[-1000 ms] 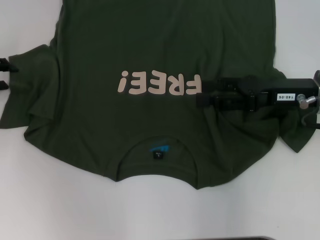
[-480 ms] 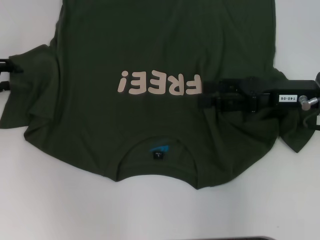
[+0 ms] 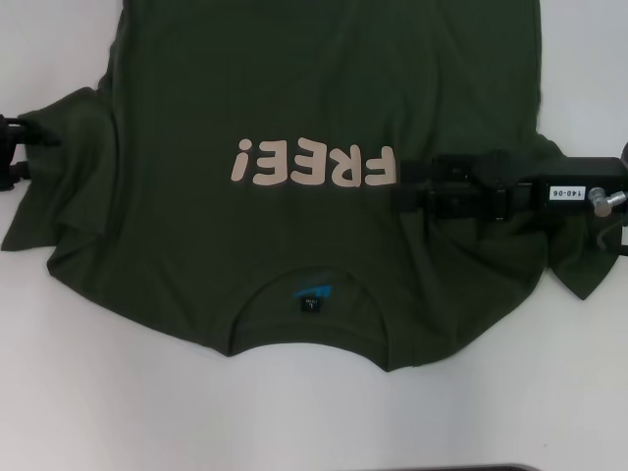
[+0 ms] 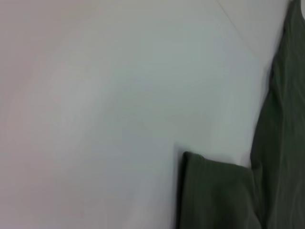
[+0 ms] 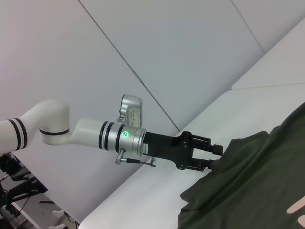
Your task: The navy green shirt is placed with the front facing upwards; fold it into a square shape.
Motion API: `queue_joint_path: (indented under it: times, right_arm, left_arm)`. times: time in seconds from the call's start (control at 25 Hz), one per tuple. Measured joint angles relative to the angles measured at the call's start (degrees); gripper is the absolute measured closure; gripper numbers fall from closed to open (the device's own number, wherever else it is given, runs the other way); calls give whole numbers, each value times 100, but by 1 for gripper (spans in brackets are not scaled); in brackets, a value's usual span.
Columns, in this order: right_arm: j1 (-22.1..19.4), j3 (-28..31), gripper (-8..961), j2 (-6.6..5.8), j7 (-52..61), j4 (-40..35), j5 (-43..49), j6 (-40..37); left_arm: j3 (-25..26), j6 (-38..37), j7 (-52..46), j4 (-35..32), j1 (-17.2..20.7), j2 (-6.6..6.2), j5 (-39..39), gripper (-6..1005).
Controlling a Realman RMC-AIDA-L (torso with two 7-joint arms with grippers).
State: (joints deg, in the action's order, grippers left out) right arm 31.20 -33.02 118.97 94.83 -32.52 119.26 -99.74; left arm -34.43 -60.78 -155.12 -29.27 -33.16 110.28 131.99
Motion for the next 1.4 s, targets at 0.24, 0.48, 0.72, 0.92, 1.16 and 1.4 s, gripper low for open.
queue_joint_path:
  times: [0.24, 0.48, 0.72, 0.92, 1.16, 1.4]
  right_arm:
    - [-10, 8, 133, 1, 4, 0, 0, -1]
    - [-9, 15, 134, 1, 7, 0, 0, -7]
    - [-8, 27, 134, -3, 9, 0, 0, -10]
    - [-8, 33, 134, -13, 9, 0, -5, -10]
    - [-8, 33, 134, -17, 9, 0, -71, -10]
    - [5, 33, 134, -33, 16, 0, -140, -17]
  left_arm:
    - [-7, -112, 0, 1, 1, 10, -18, 484]
    - [-33, -99, 0, 1, -23, 9, -3, 492]
    - [-425, -126, 54, -109, -49, -16, 2, 499]
    - [-583, -136, 23, -129, -107, -24, 2, 581]
    - [-601, -136, 17, -132, -118, -72, 7, 960]
    - [-602, -197, 17, -138, -112, -112, 11, 982]
